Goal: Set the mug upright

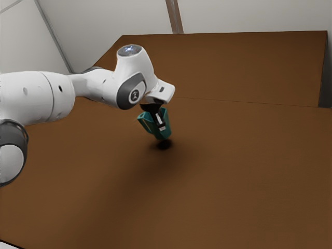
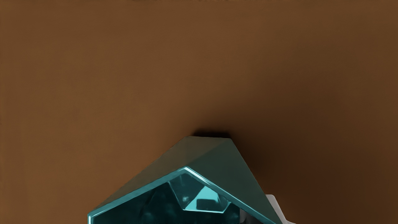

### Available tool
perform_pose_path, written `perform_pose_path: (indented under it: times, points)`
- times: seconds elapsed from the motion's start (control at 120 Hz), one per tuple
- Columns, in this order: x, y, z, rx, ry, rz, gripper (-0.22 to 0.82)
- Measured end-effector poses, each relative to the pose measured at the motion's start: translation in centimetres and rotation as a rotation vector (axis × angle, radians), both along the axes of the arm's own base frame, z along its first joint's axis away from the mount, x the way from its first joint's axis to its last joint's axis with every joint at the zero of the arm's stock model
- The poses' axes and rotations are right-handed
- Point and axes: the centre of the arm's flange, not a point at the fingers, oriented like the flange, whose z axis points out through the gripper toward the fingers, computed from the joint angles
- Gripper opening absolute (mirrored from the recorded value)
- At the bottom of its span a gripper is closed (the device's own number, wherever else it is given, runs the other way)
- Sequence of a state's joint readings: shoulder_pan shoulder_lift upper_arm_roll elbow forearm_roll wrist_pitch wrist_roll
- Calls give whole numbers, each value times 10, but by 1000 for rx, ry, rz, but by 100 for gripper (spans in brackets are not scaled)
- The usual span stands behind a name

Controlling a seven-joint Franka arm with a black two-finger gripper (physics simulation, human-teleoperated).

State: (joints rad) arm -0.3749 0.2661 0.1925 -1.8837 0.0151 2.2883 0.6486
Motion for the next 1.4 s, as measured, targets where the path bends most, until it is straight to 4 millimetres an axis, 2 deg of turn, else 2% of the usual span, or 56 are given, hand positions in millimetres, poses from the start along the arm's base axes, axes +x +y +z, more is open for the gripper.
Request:
perform_pose_path:
  times: [0.267,0.425,0.558,0.733,0.85,0.925,1.0,1.133,1.233,1.317,1.4]
  points:
    - [14,-5,-27,83,-6,-111,-18]
    - [16,-4,-51,91,26,-134,-18]
    - [16,-5,-55,91,32,-153,-18]
    - [15,-8,-53,85,32,-175,20]
    - [15,-8,-45,82,23,-186,37]
    - [13,-12,-28,75,-1,-197,44]
    - [9,-14,-4,63,-34,-202,49]
    - [-3,-12,54,36,-92,-177,54]
    - [-14,1,102,18,-95,-95,57]
    - [-13,18,158,12,-94,7,58]
    - [-23,36,193,16,-68,99,59]
